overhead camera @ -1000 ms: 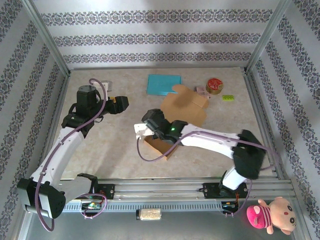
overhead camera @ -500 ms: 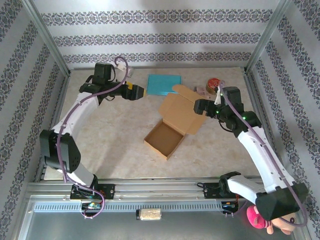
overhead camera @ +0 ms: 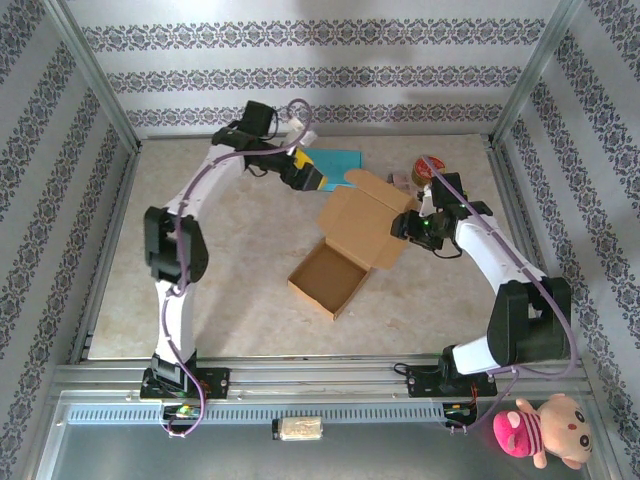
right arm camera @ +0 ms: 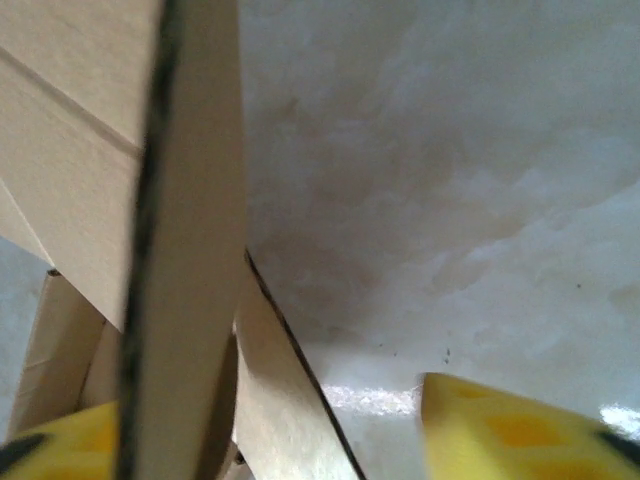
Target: Fold the paper box
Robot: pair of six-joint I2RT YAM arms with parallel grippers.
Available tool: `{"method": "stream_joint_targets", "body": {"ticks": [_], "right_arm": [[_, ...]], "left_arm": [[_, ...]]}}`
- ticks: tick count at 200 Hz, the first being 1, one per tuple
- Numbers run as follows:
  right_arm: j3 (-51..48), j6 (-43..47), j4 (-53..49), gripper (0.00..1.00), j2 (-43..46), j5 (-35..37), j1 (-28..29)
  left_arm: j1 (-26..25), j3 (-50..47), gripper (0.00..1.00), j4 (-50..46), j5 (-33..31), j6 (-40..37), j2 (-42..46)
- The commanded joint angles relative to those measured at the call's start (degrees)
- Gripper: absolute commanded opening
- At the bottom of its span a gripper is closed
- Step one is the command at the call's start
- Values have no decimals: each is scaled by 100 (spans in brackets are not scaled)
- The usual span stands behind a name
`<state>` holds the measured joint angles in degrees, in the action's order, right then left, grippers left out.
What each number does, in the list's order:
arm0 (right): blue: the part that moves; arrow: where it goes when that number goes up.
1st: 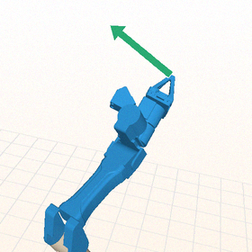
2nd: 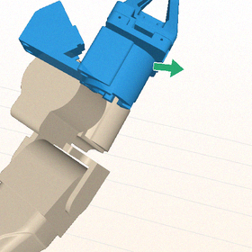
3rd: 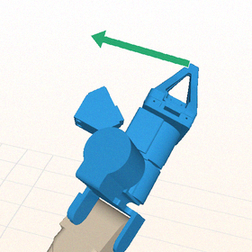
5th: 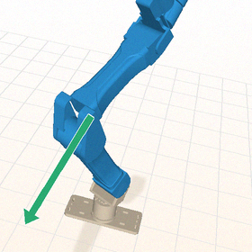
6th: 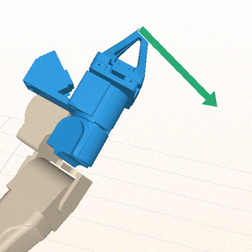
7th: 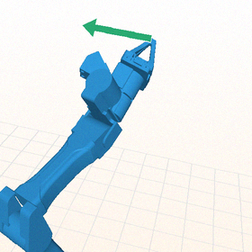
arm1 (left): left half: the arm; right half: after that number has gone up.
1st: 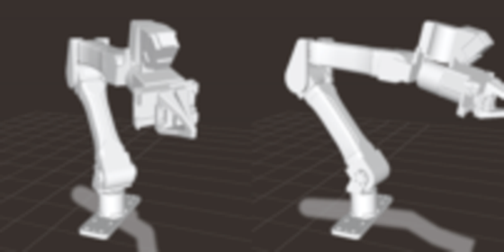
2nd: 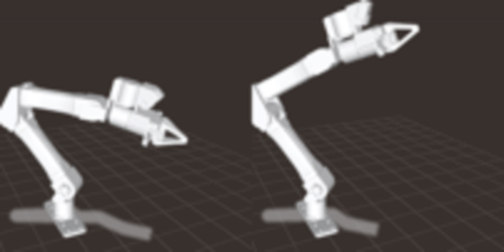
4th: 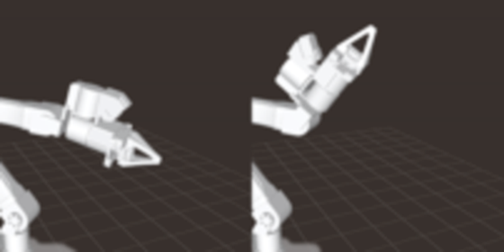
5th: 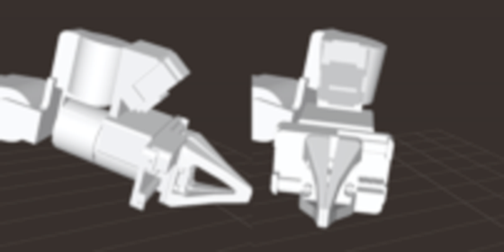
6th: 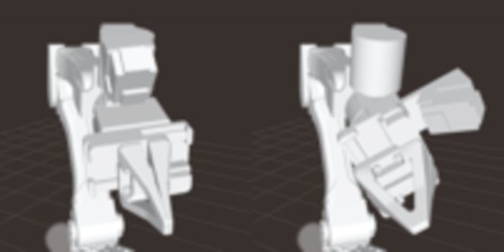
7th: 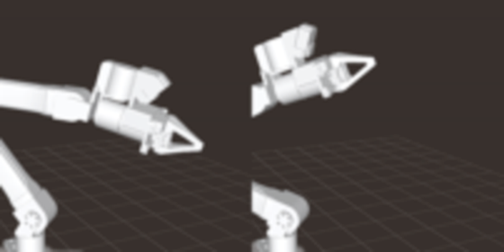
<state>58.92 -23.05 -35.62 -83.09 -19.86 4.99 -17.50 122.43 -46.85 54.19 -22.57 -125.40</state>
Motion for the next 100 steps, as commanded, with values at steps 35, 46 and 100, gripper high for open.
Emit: {"method": "stream_joint_targets", "body": {"ticks": [35, 46, 100], "right_arm": [[351, 499, 82, 14, 89, -302, 8], [374, 560, 71, 11, 69, -317, 27], [586, 880, 21, 10, 150, -329, 141]], "left_arm": [[-327, 2338, 99, -1887, -386, -562, -1509], [-335, 2391, 97, -1551, -589, 26, -1621], [-379, 2373, 85, -1537, -551, 265, -1924]]}}
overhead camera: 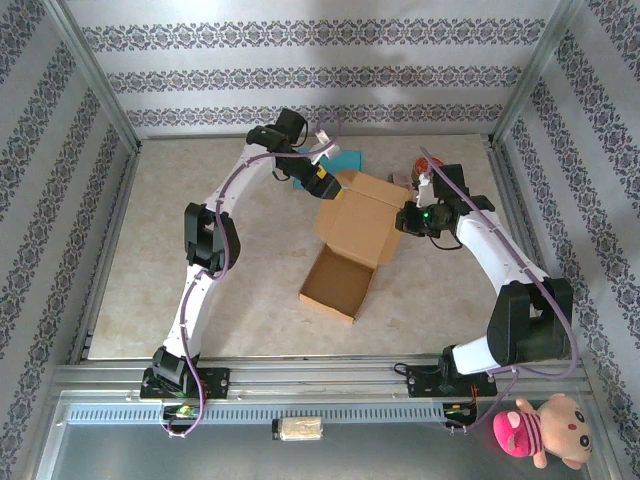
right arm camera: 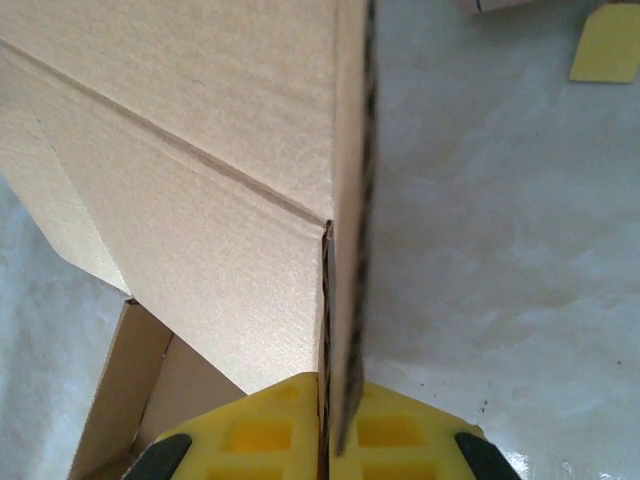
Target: Fold the paper box
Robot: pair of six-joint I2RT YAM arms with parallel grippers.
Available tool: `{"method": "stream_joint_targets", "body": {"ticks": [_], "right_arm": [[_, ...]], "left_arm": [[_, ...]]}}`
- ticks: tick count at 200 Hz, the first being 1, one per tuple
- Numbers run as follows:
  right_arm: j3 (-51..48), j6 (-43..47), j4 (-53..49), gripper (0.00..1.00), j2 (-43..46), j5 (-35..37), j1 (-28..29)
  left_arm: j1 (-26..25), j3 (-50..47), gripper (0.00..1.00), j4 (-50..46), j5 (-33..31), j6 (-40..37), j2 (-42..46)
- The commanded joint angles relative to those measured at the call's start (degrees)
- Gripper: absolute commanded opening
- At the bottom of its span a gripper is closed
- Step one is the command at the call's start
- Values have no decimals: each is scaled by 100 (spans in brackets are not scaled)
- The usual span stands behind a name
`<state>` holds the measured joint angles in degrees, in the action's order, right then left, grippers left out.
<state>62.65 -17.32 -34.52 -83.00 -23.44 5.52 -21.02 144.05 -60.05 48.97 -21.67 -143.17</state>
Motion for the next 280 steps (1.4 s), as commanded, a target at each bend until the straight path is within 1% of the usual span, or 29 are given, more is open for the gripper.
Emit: {"method": "stream_joint_targets", "body": {"ticks": [1, 14, 25, 40, 56, 59, 81, 92, 105, 109, 129, 141, 164, 177, 198, 219, 231, 243, 252, 257, 262, 269, 272, 280], "right_arm": [[217, 312, -98, 10, 142, 35, 89], [247, 349, -108, 10, 161, 110, 102], [271, 376, -124, 10, 171, 202, 137], [293, 429, -133, 10, 197, 362, 190], [328, 509, -153, 10, 223, 508, 259], [329, 529, -151, 10, 234, 534, 276], [361, 695, -159, 11, 303, 822, 458], [394, 781, -185, 10, 327, 996, 564], [437, 876, -229, 10, 346, 1161, 674], [457, 906, -249, 10, 346, 1224, 709], [556, 980, -262, 10, 353, 1598, 885], [617, 906, -174, 11, 355, 1841, 998], [742, 481, 198, 10, 295, 2309, 1113], [828, 203, 475, 10, 214, 2432, 1113], [1056, -296, 930, 15, -17, 2694, 1137], [1539, -888, 975, 17, -387, 3492, 1278], [1766, -969, 1038, 17, -579, 3584, 1332], [1734, -1018, 1306, 17, -706, 3819, 1422], [1513, -919, 1704, 17, -734, 3934, 1511], [1357, -862, 1919, 17, -727, 4016, 1558], [1135, -745, 2300, 18, -720, 4087, 1618], [819, -535, 2768, 22, -711, 3997, 1662], [684, -419, 2926, 26, -709, 3877, 1663], [549, -197, 3066, 32, -668, 3718, 1656]], "left_arm": [[-26, 211, 84, -221, -6, 174, -148], [-27, 203, 73, -332, 311, 168, -162], [-29, 202, 67, -427, 493, 191, -149], [-36, 202, 60, -596, 505, 126, -119], [-42, 194, 53, -743, 337, 47, -67], [-35, 200, 50, -769, 301, 26, -58], [-39, 189, 33, -924, -66, -11, -3], [-54, 185, 27, -981, -196, -30, 33], [-110, 181, 24, -1016, -443, -32, 99], [-125, 178, 21, -1046, -517, -50, 118], [-251, 176, 6, -1071, -1089, -51, 267], [-334, 170, 0, -1003, -1500, 93, 385], [-487, 56, 0, -603, -2357, 614, 717], [-622, -114, 0, -204, -2959, 883, 939], [-801, -533, 0, 622, -3766, 1324, 1262], [-885, -916, 0, 1452, -4223, 1757, 1496], [-897, -1331, 0, 2079, -4410, 1905, 1689], [-925, -2119, 0, 3095, -4547, 1911, 2000], [-928, -3037, 0, 4148, -4536, 1877, 2288], [-924, -3550, 0, 4933, -4530, 1884, 2437], [-923, -3985, 0, 5499, -4497, 1878, 2568], [-921, -4556, 0, 6263, -4427, 1845, 2685], [-920, -4722, 0, 6582, -4388, 1838, 2724], [-902, -5041, 0, 7107, -4268, 1771, 2776]]}}
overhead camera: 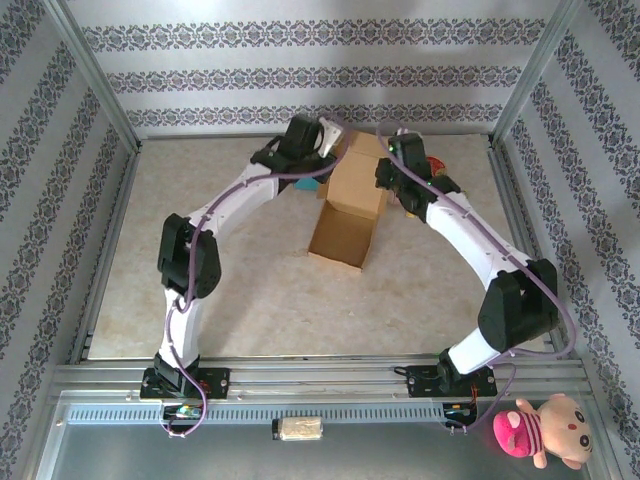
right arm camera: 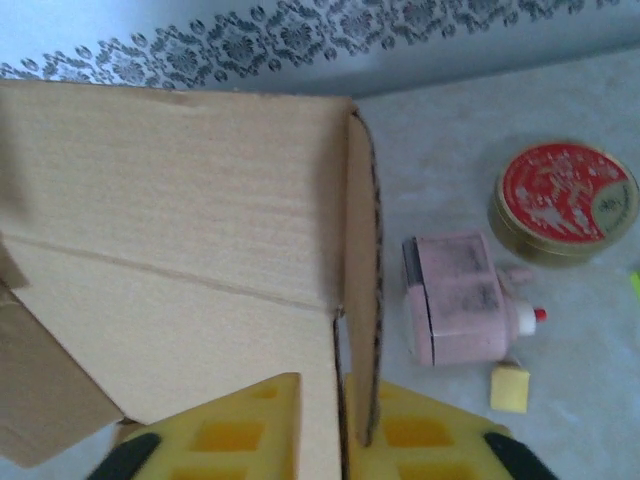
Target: Fold the paper box
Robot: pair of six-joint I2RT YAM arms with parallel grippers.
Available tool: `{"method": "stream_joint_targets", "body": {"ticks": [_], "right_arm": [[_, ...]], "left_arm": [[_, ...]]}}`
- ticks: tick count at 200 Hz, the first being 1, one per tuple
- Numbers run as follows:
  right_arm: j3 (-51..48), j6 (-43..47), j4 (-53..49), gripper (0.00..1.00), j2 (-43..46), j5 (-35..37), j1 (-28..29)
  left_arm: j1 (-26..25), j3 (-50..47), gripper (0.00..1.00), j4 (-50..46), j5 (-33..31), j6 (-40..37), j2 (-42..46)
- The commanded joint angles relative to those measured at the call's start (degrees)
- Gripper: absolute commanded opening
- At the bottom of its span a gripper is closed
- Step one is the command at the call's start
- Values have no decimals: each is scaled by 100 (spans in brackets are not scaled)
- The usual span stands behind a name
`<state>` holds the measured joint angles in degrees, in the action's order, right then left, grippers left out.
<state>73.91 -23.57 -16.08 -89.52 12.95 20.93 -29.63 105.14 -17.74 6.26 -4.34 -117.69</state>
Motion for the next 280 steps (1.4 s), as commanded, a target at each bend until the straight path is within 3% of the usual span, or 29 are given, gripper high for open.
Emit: {"method": "stream_joint_targets", "body": {"ticks": [1, 12, 23, 33, 42, 57, 79, 89, 110, 131, 153, 176, 200, 210, 241, 261, 280], "right_arm": [[-587, 456, 1221, 33, -11, 55, 114], [-663, 937, 1199, 44, 127, -497, 52], [-607, 1478, 874, 64, 280, -1030, -23], [-443, 2018, 346, 85, 435, -1189, -96], [-346, 2376, 21, 97, 597, -977, -173], [-239, 2722, -232, 98, 821, -626, -388], [35, 3676, -520, 98, 971, -1402, -659], [103, 4319, -566, 98, 973, -1756, -637], [256, 5514, -709, 98, 842, -1750, -325], [844, 6145, -1235, 98, 314, -1777, -247], [1558, 6412, -1745, 80, -370, -1660, -314], [2029, 6684, -2056, 52, -844, -1249, -265], [2078, 7100, -2111, 36, -928, -1008, -174], [2002, 7348, -2065, 31, -910, -916, -113], [1715, 7916, -1608, 20, -864, -241, 47], [1456, 8076, -1196, 20, -695, -171, 70], [1306, 8199, -1018, 20, -564, -260, 125]], "left_arm": [[-38, -1188, 0, 2949, 31, 29, 232], [-21, -1516, 0, 3413, 246, -130, 246], [-6, -1707, 0, 3702, 315, -213, 235], [18, -1848, 0, 3956, 451, -268, 237], [56, -2022, 0, 4255, 545, -294, 254], [71, -2238, 0, 4638, 662, -325, 271], [75, -2401, 0, 4912, 856, -395, 261], [75, -2460, 0, 5043, 917, -425, 260], [80, -2574, 0, 5208, 1002, -514, 255], [80, -2681, 0, 5316, 1139, -622, 260], [80, -2769, 0, 5460, 1227, -663, 279], [80, -2871, 0, 5534, 1293, -706, 336], [88, -2981, 0, 5557, 1342, -731, 404], [103, -2991, 6, 5521, 1401, -678, 454], [226, -3150, 44, 5216, 1611, -290, 887], [363, -3302, 53, 4743, 1881, -309, 1290], [403, -3105, 58, 3708, 2132, -1004, 1463]]}}
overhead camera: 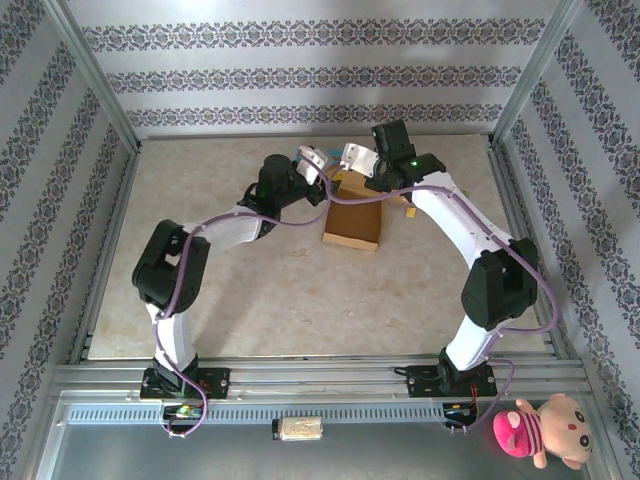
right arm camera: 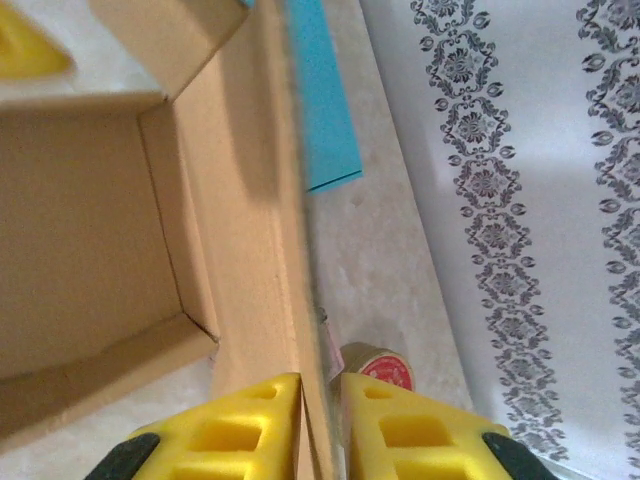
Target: Fold the paper box
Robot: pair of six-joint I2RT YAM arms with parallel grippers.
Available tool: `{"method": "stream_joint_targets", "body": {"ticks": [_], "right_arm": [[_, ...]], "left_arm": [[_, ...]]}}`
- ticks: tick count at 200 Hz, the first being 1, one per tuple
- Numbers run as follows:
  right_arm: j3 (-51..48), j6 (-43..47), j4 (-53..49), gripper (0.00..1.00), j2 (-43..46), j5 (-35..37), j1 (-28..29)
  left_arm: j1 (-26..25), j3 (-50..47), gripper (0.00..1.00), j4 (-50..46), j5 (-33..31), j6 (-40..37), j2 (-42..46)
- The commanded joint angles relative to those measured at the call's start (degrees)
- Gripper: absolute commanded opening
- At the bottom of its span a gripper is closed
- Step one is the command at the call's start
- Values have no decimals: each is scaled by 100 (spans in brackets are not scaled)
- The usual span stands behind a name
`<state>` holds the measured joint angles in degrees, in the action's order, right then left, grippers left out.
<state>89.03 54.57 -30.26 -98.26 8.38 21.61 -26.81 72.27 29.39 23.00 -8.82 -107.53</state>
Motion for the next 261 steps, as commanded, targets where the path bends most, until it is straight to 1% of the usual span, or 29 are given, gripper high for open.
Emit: {"method": "stream_joint_targets", "body": {"ticks": [1, 30, 43, 57, 79, 91, 109, 129, 158, 176, 188, 216, 238, 261], "right_arm": [[-213, 391, 404, 20, 313, 189, 60], [-302, 422, 377, 20, 385, 99, 91], [-362, 474, 365, 20, 426, 71, 105], [-408, 502, 371, 20, 477, 43, 107], [-455, 520, 408, 20, 518, 11, 130], [-466, 524, 412, 20, 526, -25, 147], [-475, 536, 442, 20, 536, -72, 159], [-491, 546, 449, 20, 553, -109, 177], [-519, 585, 442, 20, 588, -128, 186], [-545, 590, 442, 20, 595, -130, 189], [-561, 592, 442, 20, 593, -135, 178], [-571, 601, 466, 20, 562, -135, 177], [-545, 607, 465, 20, 545, -170, 191], [-545, 607, 468, 20, 537, -205, 186]], "left_arm": [[118, 200, 58, -1066, 468, -584, 449], [175, 582, 63, -2128, 605, -1556, 452], [267, 713, 65, -2348, 655, -1714, 443], [381, 842, 69, -2488, 867, -1841, 428], [397, 1224, 75, -2922, 973, -2175, 275], [400, 1379, 77, -2918, 1042, -2181, 142], [402, 1561, 80, -2569, 1000, -2037, -126], [404, 1967, 80, -2525, 958, -1980, -505], [398, 2578, 74, -3027, 1057, -2161, -993], [397, 2930, 68, -3553, 1157, -2351, -1216], [397, 3149, 63, -3846, 1197, -2379, -1324], [387, 3320, 50, -4018, 1269, -2377, -1439], [370, 3682, 45, -4446, 1311, -2437, -1639], [345, 4024, 44, -4717, 1320, -2480, -1851]]}}
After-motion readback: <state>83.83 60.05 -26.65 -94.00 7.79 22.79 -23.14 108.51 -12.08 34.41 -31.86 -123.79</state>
